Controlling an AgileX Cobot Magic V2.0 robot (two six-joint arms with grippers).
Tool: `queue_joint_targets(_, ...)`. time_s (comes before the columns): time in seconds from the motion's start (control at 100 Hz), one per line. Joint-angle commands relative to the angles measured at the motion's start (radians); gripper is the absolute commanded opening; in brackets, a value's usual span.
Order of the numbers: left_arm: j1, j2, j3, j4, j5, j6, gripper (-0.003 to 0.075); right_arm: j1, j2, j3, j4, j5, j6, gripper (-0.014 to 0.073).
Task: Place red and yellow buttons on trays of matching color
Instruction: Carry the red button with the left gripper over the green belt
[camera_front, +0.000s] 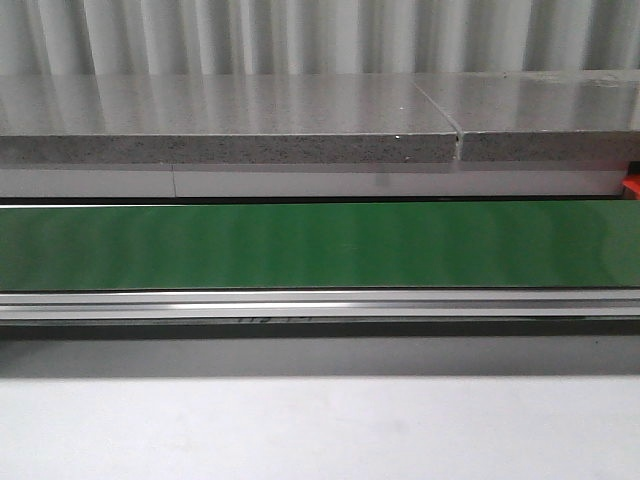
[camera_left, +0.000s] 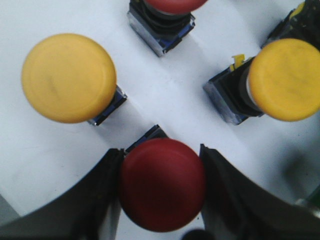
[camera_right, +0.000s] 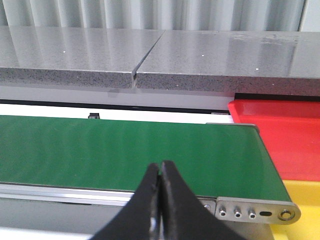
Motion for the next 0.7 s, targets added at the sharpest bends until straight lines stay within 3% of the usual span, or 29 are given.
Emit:
queue_joint_targets(0.0,0.003,-0.072,-0.028,0.002,-0.012,-0.001,0.0000,-0.002,-0.006,-0.014,-0.002,-0.077,-0.002,-0.0067)
queue_joint_targets(0.43,-0.071,-0.421,-0.035,0.002,0.034,0.015,-0.0021,-0.002,-0.006,-0.014,-0.002,-0.077,-0.002,-0.0067)
queue_joint_targets(0.69,-0.172,-0.427,-0.170,0.002,0.145,0.092,-0.0021,-0.002,-0.006,-0.014,-0.002,-0.077,-0.002,-0.0067)
